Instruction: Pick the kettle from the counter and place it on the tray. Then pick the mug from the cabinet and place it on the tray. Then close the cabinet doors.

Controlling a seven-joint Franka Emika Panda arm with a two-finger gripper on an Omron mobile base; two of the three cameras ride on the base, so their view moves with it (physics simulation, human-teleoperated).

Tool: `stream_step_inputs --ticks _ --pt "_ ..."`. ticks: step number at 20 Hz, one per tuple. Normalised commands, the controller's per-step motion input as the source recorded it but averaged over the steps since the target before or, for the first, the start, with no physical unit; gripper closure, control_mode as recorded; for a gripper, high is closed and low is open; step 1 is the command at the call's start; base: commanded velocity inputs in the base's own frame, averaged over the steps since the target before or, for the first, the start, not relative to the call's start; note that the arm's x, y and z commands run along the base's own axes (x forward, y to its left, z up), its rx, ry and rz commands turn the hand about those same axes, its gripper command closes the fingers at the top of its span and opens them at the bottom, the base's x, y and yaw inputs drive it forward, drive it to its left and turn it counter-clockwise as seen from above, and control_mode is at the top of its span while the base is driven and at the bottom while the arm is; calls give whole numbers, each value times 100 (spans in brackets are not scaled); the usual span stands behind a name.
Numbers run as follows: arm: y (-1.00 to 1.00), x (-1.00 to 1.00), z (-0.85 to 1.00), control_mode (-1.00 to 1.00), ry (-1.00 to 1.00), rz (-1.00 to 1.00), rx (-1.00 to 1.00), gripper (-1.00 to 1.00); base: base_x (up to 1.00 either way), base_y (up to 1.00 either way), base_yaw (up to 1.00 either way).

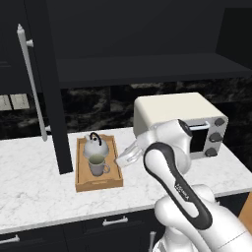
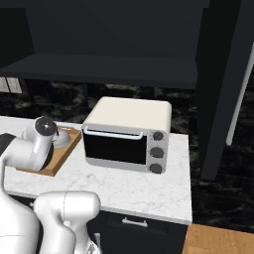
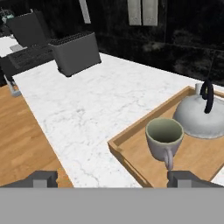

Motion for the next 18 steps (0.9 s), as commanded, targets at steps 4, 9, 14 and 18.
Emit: stream_step_inputs --ticks 4,9,14,18 --pt "0 -36 35 -100 -4 0 -3 -100 0 0 0" --pt "0 -26 21 -100 0 0 0 -100 0 0 0" --pt "-9 -31 20 -100 0 0 0 -100 0 0 0" --pt "-11 -37 22 -100 0 0 2 -100 0 0 0"
